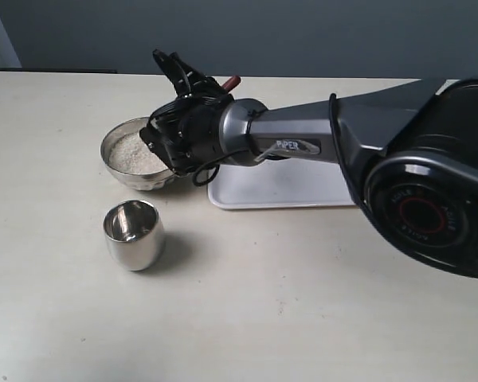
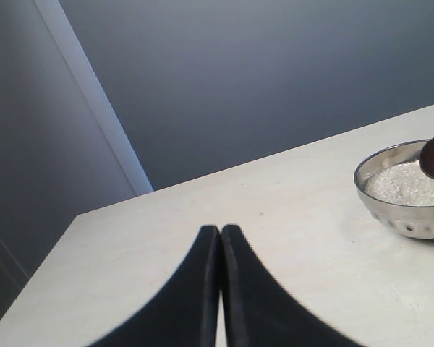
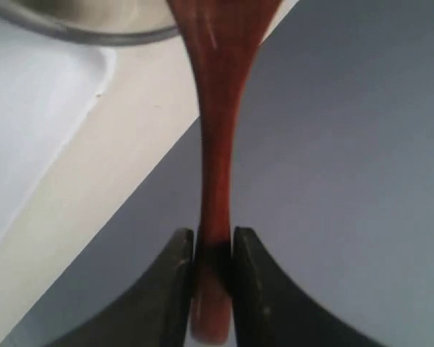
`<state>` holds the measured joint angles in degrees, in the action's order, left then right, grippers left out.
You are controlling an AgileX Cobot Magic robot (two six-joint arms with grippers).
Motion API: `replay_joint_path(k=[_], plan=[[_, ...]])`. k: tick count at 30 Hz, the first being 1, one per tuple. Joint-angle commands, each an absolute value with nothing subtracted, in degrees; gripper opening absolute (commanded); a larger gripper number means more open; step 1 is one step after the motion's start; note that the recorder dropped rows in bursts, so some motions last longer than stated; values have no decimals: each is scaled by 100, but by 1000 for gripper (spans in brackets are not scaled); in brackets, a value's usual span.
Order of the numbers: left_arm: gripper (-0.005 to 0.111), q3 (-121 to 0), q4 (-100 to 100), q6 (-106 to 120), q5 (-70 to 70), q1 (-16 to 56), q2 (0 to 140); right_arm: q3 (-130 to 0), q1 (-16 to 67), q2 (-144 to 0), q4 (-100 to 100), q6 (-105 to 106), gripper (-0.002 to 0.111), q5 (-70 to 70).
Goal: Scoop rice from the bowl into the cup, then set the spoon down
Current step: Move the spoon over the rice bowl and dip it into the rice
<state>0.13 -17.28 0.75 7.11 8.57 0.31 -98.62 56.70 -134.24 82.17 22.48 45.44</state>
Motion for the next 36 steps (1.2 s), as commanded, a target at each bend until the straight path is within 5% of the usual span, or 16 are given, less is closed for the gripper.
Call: replay_joint_path(k=[1,36], plan=[[0,0,-1702,45,681,880,0,-10188,5602,-13553,8447,2221,0,4449],[0,0,-1702,45,681,880,0,-10645,5605,-13956,7539,3340,0,4471]])
